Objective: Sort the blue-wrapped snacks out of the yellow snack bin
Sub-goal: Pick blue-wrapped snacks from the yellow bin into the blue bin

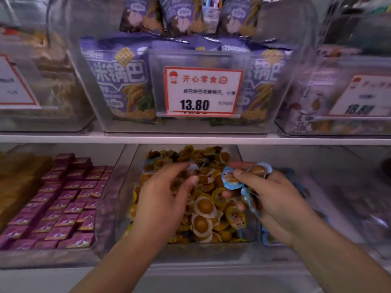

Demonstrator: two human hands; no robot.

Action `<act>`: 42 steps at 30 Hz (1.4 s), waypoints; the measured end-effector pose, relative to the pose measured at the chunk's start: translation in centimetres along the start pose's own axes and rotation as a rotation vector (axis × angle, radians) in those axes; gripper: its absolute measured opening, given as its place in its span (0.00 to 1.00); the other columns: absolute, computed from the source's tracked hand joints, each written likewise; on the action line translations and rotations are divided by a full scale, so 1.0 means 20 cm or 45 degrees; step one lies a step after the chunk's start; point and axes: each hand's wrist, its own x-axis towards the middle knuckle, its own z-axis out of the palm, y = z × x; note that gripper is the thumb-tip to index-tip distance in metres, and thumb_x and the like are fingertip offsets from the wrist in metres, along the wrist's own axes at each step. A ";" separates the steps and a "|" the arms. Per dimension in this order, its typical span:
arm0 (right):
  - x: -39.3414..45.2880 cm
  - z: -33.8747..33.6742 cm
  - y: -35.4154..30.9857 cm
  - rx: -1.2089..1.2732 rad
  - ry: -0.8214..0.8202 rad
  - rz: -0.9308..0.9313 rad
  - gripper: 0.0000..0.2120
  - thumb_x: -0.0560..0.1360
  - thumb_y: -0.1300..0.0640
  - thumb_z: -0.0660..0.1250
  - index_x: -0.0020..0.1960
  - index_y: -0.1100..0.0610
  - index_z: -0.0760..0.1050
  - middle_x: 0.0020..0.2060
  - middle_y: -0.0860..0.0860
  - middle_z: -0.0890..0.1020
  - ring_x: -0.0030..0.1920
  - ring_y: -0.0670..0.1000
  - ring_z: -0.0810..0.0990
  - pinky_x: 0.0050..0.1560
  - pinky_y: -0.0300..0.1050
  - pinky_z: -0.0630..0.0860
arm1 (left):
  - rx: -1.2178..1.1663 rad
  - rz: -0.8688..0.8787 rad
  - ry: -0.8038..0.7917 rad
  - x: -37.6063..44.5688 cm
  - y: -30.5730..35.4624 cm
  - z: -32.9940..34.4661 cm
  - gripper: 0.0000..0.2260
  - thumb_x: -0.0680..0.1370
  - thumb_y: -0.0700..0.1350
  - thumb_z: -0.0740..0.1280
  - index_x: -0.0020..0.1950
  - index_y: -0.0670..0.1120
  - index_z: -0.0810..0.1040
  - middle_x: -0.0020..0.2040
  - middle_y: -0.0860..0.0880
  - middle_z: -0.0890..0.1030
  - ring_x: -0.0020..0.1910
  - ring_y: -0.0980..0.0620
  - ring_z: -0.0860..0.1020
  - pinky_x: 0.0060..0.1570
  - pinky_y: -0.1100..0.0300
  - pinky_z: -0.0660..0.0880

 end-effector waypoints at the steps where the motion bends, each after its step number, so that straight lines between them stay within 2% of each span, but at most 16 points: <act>1: 0.00 0.00 0.00 0.000 0.006 0.019 0.09 0.79 0.59 0.67 0.52 0.63 0.82 0.43 0.63 0.85 0.36 0.58 0.81 0.26 0.43 0.73 | -0.081 0.017 0.047 -0.01 0.04 0.02 0.11 0.79 0.54 0.67 0.62 0.58 0.79 0.56 0.63 0.81 0.57 0.65 0.78 0.55 0.69 0.75; 4: -0.03 0.02 -0.04 0.092 -0.095 0.163 0.13 0.77 0.52 0.68 0.50 0.62 0.83 0.46 0.67 0.81 0.40 0.62 0.75 0.27 0.44 0.71 | -0.228 0.123 -0.002 -0.05 0.17 0.11 0.14 0.79 0.49 0.66 0.64 0.57 0.79 0.60 0.65 0.79 0.61 0.67 0.75 0.58 0.73 0.70; 7: -0.06 0.02 -0.07 0.187 -0.267 0.255 0.17 0.78 0.46 0.64 0.39 0.56 0.82 0.31 0.59 0.72 0.29 0.54 0.71 0.25 0.44 0.72 | -0.275 0.154 -0.129 -0.06 0.23 0.18 0.16 0.80 0.47 0.63 0.67 0.57 0.75 0.65 0.61 0.77 0.65 0.65 0.74 0.64 0.67 0.70; 9: -0.07 -0.01 -0.08 0.145 -0.243 0.210 0.17 0.77 0.44 0.65 0.41 0.56 0.81 0.26 0.52 0.73 0.26 0.51 0.71 0.25 0.45 0.70 | -0.261 0.177 -0.263 -0.06 0.24 0.21 0.18 0.83 0.48 0.59 0.73 0.55 0.70 0.70 0.59 0.74 0.70 0.63 0.70 0.69 0.60 0.69; 12: -0.08 -0.06 -0.07 0.036 -0.121 0.011 0.12 0.74 0.47 0.71 0.46 0.56 0.82 0.31 0.57 0.78 0.28 0.55 0.72 0.23 0.42 0.70 | -0.063 0.345 -0.431 -0.07 0.26 0.24 0.24 0.84 0.54 0.53 0.80 0.60 0.53 0.79 0.60 0.58 0.79 0.58 0.52 0.76 0.55 0.58; 14: -0.07 -0.11 -0.07 0.029 -0.097 -0.041 0.06 0.75 0.52 0.72 0.48 0.54 0.84 0.34 0.56 0.81 0.28 0.53 0.76 0.23 0.40 0.70 | -0.016 0.392 -0.483 -0.09 0.26 0.26 0.26 0.83 0.58 0.51 0.80 0.60 0.47 0.80 0.63 0.50 0.79 0.60 0.45 0.77 0.60 0.53; 16: -0.03 -0.20 -0.07 0.102 -0.018 -0.022 0.06 0.75 0.56 0.71 0.52 0.55 0.83 0.40 0.59 0.85 0.34 0.57 0.83 0.22 0.40 0.70 | -0.098 0.304 -0.481 -0.09 0.24 0.26 0.27 0.82 0.60 0.54 0.80 0.60 0.50 0.80 0.65 0.50 0.79 0.63 0.47 0.75 0.66 0.51; 18: 0.05 -0.33 -0.06 0.169 0.162 0.017 0.09 0.77 0.60 0.67 0.55 0.60 0.80 0.45 0.66 0.84 0.41 0.65 0.85 0.21 0.41 0.69 | -0.173 0.172 -0.420 -0.07 0.20 0.24 0.24 0.82 0.59 0.58 0.78 0.62 0.59 0.77 0.67 0.59 0.76 0.66 0.56 0.74 0.65 0.59; 20: 0.13 -0.46 -0.03 0.076 0.328 0.030 0.07 0.76 0.62 0.66 0.51 0.63 0.79 0.40 0.72 0.78 0.36 0.66 0.81 0.24 0.44 0.71 | -0.178 0.110 -0.389 -0.05 0.16 0.23 0.18 0.82 0.56 0.59 0.72 0.60 0.70 0.70 0.68 0.69 0.71 0.67 0.66 0.69 0.60 0.68; 23: 0.23 -0.60 0.04 -0.153 0.418 0.078 0.05 0.74 0.63 0.70 0.49 0.62 0.81 0.32 0.58 0.78 0.30 0.55 0.76 0.35 0.49 0.72 | 0.039 0.149 -0.378 -0.03 0.11 0.20 0.15 0.80 0.54 0.59 0.63 0.56 0.79 0.66 0.64 0.74 0.65 0.62 0.73 0.64 0.53 0.72; 27: 0.32 -0.66 0.09 -0.443 0.361 0.039 0.14 0.75 0.57 0.72 0.60 0.55 0.82 0.53 0.51 0.85 0.51 0.49 0.83 0.52 0.42 0.78 | 0.297 0.191 -0.384 0.00 0.05 0.15 0.18 0.79 0.55 0.57 0.61 0.52 0.81 0.64 0.57 0.77 0.62 0.53 0.77 0.61 0.45 0.74; 30: 0.34 -0.61 0.06 -0.781 0.495 -0.252 0.10 0.76 0.60 0.69 0.56 0.55 0.83 0.52 0.51 0.85 0.52 0.46 0.82 0.56 0.39 0.75 | 0.407 0.176 -0.335 0.01 0.02 0.10 0.17 0.78 0.54 0.57 0.60 0.52 0.82 0.62 0.56 0.78 0.60 0.50 0.78 0.60 0.45 0.74; 32: 0.30 -0.51 0.04 -0.754 0.435 -0.413 0.10 0.76 0.64 0.67 0.47 0.50 0.83 0.46 0.47 0.86 0.50 0.45 0.84 0.57 0.39 0.77 | 0.484 0.148 -0.281 0.02 -0.02 0.05 0.17 0.78 0.53 0.58 0.59 0.53 0.82 0.62 0.55 0.79 0.58 0.48 0.78 0.58 0.45 0.74; 35: 0.21 -0.31 0.03 -0.801 0.265 -0.665 0.13 0.76 0.62 0.65 0.45 0.45 0.81 0.43 0.39 0.85 0.49 0.40 0.83 0.52 0.29 0.74 | 0.541 0.048 -0.226 0.01 -0.08 -0.02 0.14 0.78 0.50 0.61 0.60 0.50 0.81 0.62 0.51 0.80 0.56 0.45 0.79 0.56 0.47 0.76; 39: 0.21 0.05 0.06 -1.142 -0.131 -0.679 0.18 0.73 0.46 0.61 0.60 0.43 0.79 0.48 0.38 0.84 0.47 0.34 0.79 0.45 0.23 0.70 | 0.531 -0.063 -0.293 -0.04 -0.15 -0.09 0.14 0.78 0.45 0.66 0.64 0.49 0.78 0.62 0.48 0.80 0.60 0.45 0.78 0.60 0.51 0.74; 42: 0.36 0.30 0.10 -1.581 -0.369 -0.592 0.26 0.76 0.44 0.62 0.73 0.46 0.69 0.61 0.47 0.80 0.59 0.40 0.78 0.57 0.31 0.71 | 0.681 -0.006 -0.404 -0.09 -0.17 -0.10 0.21 0.79 0.53 0.57 0.71 0.51 0.73 0.69 0.51 0.75 0.70 0.48 0.70 0.72 0.48 0.63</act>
